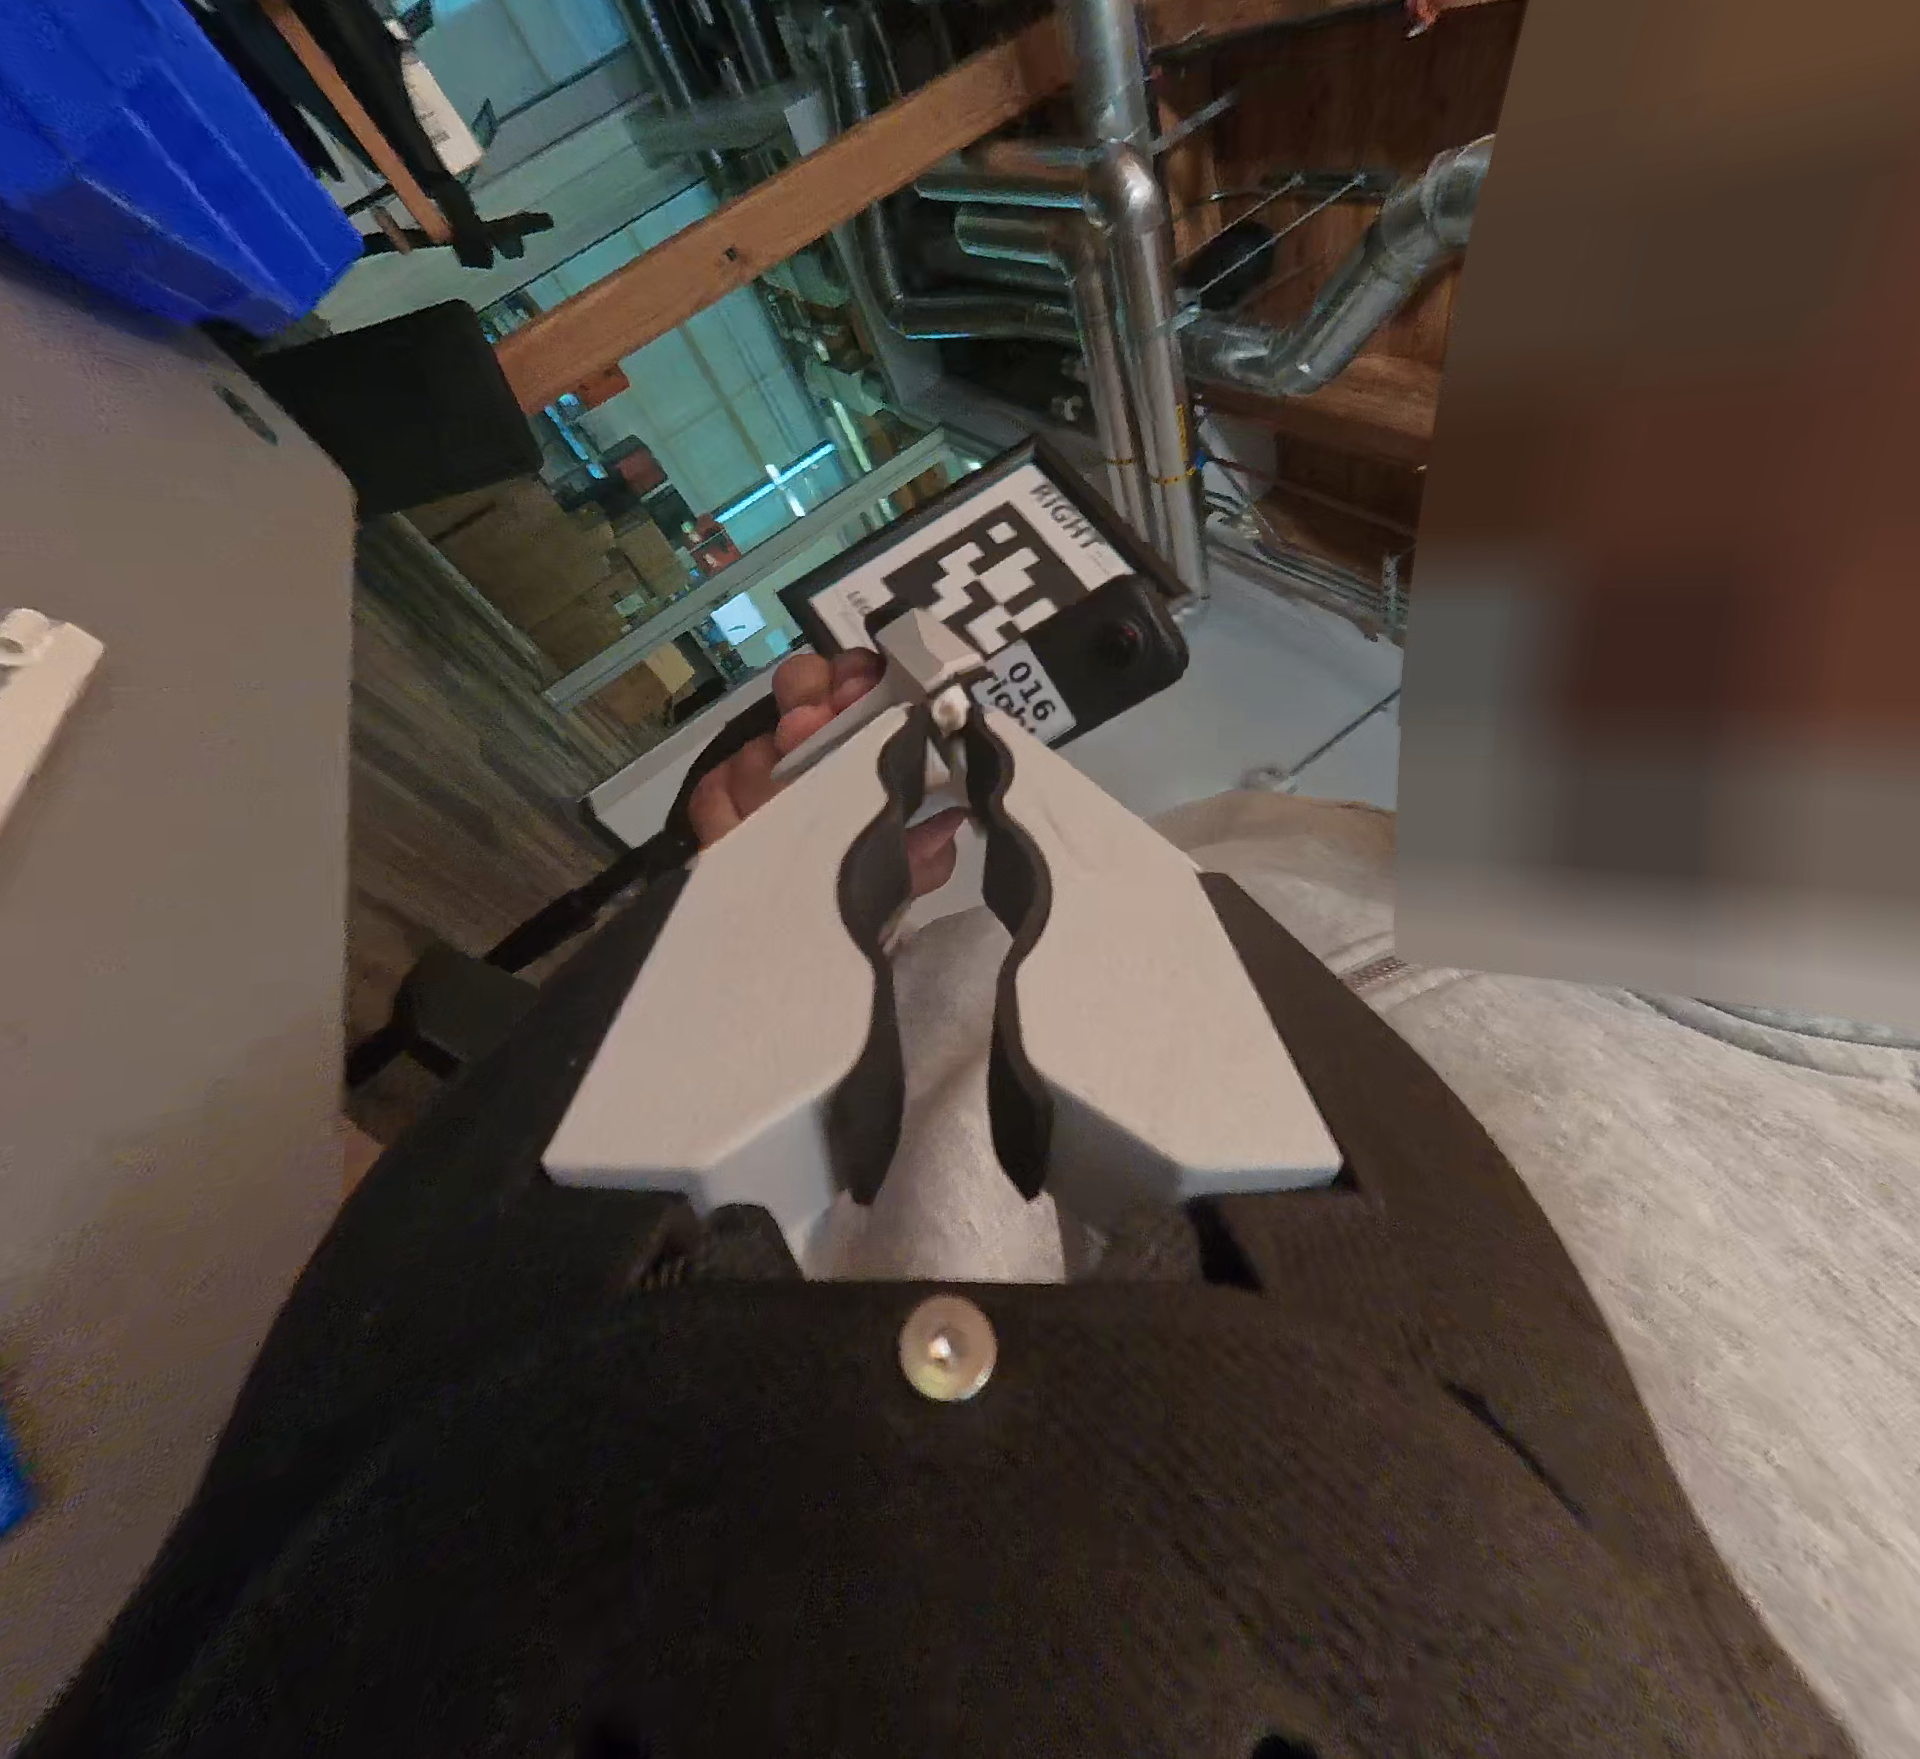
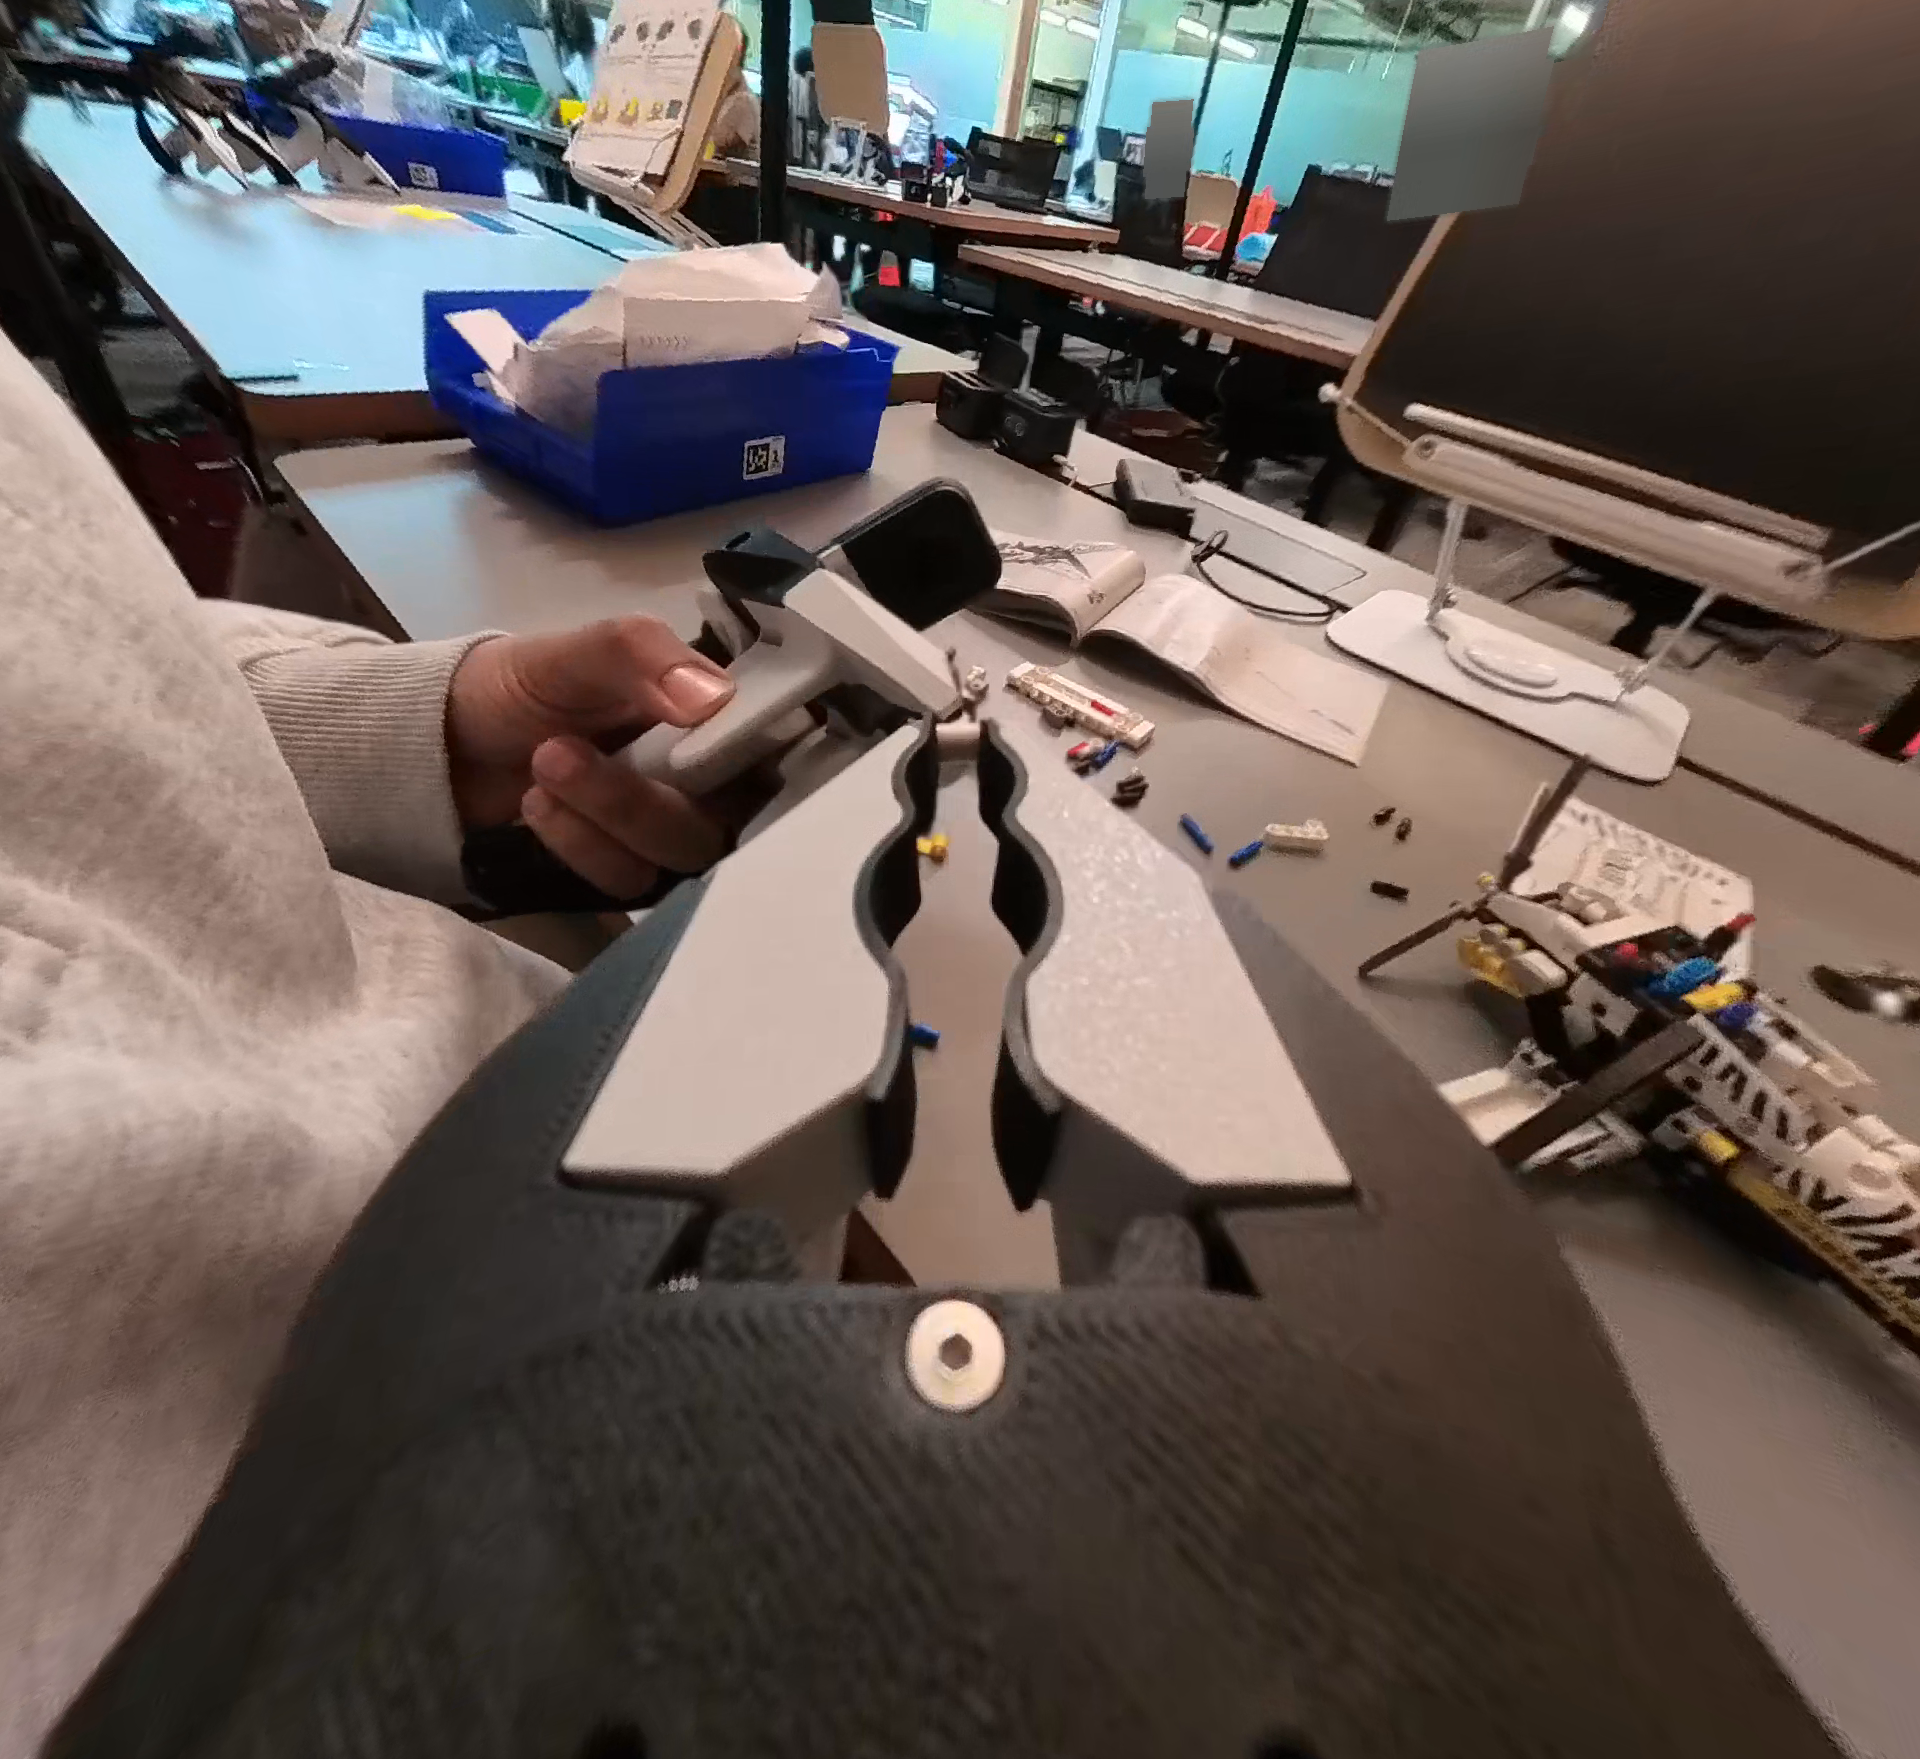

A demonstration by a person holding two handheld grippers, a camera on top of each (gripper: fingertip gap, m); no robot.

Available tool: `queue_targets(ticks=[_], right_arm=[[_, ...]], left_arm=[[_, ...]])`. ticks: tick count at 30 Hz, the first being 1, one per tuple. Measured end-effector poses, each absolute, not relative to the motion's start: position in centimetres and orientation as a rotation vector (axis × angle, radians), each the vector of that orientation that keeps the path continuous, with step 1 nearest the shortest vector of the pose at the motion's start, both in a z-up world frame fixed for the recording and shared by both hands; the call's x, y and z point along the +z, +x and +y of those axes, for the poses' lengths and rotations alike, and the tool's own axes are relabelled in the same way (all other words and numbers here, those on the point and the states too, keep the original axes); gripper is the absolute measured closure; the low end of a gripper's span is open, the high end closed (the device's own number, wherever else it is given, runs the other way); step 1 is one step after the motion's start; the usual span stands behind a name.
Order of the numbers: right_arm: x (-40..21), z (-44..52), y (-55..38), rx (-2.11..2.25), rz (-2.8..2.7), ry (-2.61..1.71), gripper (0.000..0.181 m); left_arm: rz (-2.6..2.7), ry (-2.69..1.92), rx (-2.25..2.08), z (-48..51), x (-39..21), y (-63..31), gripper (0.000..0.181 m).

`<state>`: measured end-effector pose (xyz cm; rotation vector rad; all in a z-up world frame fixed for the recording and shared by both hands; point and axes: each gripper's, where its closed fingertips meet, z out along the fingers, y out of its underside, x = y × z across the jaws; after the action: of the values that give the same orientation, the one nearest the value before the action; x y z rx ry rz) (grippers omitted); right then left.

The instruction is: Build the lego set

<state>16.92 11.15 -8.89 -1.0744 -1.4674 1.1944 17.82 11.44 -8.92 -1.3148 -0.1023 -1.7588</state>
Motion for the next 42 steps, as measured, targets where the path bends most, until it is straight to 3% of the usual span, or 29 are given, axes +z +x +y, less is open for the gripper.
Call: queue_targets(ticks=[1,2,6,15,18,20,26,31,42], right_arm=[[-8.9,12.0,17.0,1.212,-1.445,-1.096,0.175],[-9.0,13.0,17.2,1.226,-1.419,-1.121,0.175],[-11.1,17.5,18.0,1.290,-1.338,-1.306,0.175],[-20.2,22.8,19.6,1.094,-1.450,-1.660,0.175],[-21.0,24.5,20.3,1.104,-1.427,-1.723,0.175],[-21.3,25.3,20.5,1.120,-1.417,-1.744,0.175],[-22.0,25.3,20.0,1.151,-1.448,-1.735,0.175],[-23.0,25.3,19.8,1.139,-1.467,-1.773,0.175],[-23.4,24.7,20.8,1.080,-1.493,-1.778,0.175]], left_arm=[[-0.112,-1.347,-1.725,12.0,-9.3,17.7,0.165],[-0.123,-1.389,-1.680,12.7,-9.8,17.4,0.156],[-0.164,-1.764,-1.299,16.2,-15.2,16.5,0.149],[-0.040,-2.302,-0.732,19.8,-23.2,17.0,0.152],[0.050,-2.355,-0.606,20.2,-23.7,17.2,0.164],[0.104,-2.368,-0.574,20.5,-23.7,17.5,0.181],[0.109,-2.387,-0.597,21.0,-23.6,17.8,0.180],[0.073,-2.401,-0.616,20.7,-23.5,17.3,0.167],[0.195,-2.403,-0.471,20.0,-24.4,18.3,0.174]])
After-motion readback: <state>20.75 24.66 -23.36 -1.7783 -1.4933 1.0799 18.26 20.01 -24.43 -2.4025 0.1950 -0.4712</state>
